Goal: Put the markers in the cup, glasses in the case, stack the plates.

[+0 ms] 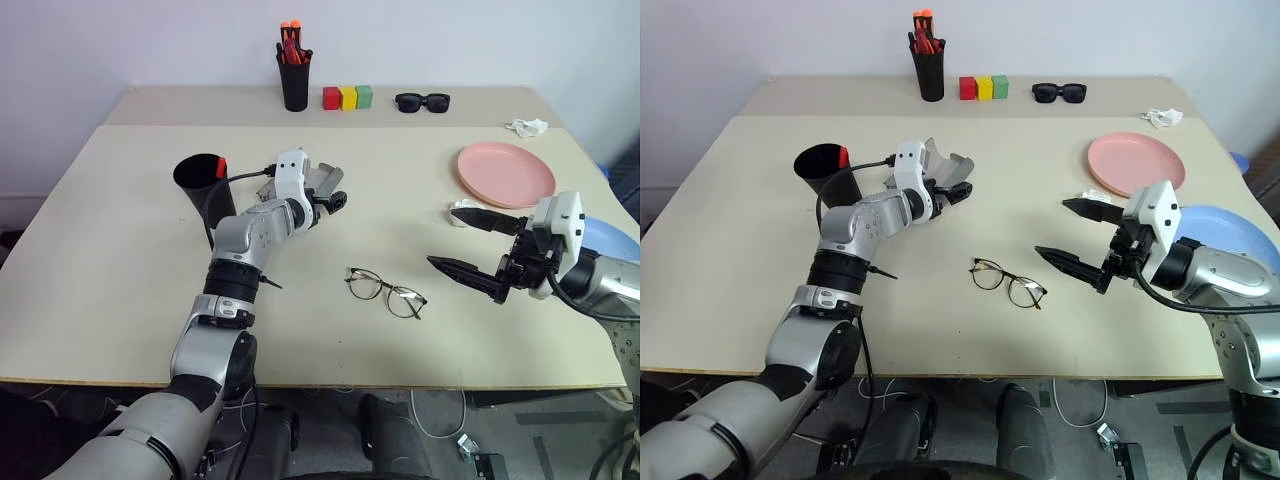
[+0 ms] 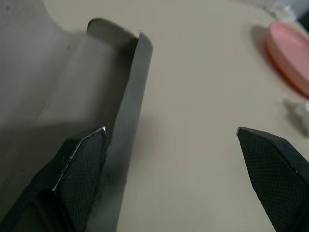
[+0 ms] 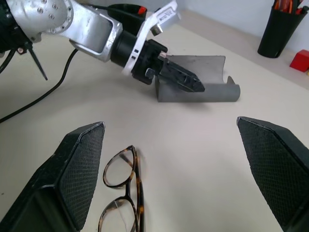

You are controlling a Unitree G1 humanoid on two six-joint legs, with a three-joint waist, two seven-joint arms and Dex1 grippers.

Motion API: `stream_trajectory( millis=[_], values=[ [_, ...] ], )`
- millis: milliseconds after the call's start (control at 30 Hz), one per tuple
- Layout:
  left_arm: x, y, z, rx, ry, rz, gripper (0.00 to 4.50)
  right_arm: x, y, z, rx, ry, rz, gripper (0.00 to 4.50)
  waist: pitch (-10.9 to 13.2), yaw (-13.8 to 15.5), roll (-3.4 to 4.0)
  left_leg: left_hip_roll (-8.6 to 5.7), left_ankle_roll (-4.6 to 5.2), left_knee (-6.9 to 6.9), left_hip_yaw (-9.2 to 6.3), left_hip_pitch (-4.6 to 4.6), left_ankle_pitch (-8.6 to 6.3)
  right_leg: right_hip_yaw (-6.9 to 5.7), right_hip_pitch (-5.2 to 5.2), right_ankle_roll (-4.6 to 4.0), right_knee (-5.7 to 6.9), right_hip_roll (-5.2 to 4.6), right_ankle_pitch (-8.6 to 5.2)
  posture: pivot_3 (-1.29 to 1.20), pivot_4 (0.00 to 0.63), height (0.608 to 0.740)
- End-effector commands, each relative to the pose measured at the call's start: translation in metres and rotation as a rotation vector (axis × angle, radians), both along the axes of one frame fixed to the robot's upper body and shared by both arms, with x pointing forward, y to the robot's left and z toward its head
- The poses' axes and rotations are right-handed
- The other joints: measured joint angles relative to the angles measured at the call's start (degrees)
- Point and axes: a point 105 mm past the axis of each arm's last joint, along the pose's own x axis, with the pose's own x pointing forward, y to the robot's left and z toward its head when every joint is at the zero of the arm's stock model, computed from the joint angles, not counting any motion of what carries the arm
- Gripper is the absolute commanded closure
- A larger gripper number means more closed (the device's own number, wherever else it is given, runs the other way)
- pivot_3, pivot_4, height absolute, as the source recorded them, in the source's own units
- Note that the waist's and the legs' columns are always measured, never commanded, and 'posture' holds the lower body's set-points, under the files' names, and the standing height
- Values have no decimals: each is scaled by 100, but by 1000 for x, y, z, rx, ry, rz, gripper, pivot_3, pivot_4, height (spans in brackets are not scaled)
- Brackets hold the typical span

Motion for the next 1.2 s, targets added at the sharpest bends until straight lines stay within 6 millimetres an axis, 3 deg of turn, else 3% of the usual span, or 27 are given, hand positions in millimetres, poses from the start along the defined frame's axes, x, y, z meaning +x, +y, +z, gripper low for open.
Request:
stream_trajectory(
  millis=[33,233,433,567,767,900,1033,1200],
  values=[
    [0,1,11,-28,-21,28,41,-3,5,10,0,-56,15,0,0,1,0,0,0,0,0,-1,0,0,0,0,0,0,0,0,150,740],
    [0,8,9,-7,5,46,41,-3,6,7,-5,-50,16,0,0,-4,0,0,-1,0,0,0,1,0,0,0,0,0,0,0,150,740],
    [-6,4,-3,-34,110,-6,41,-2,8,9,-7,-55,22,0,0,-1,1,0,-2,0,0,0,1,0,0,0,0,0,0,0,150,740],
    [-6,1,-3,-63,120,-12,1226,-1,10,11,-4,-60,26,0,0,1,1,0,-3,0,1,0,1,0,0,0,0,0,0,0,150,740],
    [-7,0,-6,-57,121,-24,4398,-1,10,10,-1,-56,25,0,0,-1,0,0,-5,0,0,0,3,0,0,0,0,-1,0,0,150,740],
    [-7,-4,4,-61,63,-54,4458,0,9,10,-3,-54,20,0,0,-1,0,0,-6,0,0,0,3,0,0,0,0,-1,0,0,150,740],
    [-12,-9,28,-49,-162,-214,4458,0,9,10,1,-56,17,0,0,-9,1,0,-7,-2,1,0,4,0,0,-1,0,-1,0,0,150,740],
    [-23,12,33,52,-235,-394,4458,-1,7,10,-5,-57,12,0,0,-28,1,1,-13,-3,1,1,7,0,-2,-2,2,0,0,0,150,740]
  ],
)
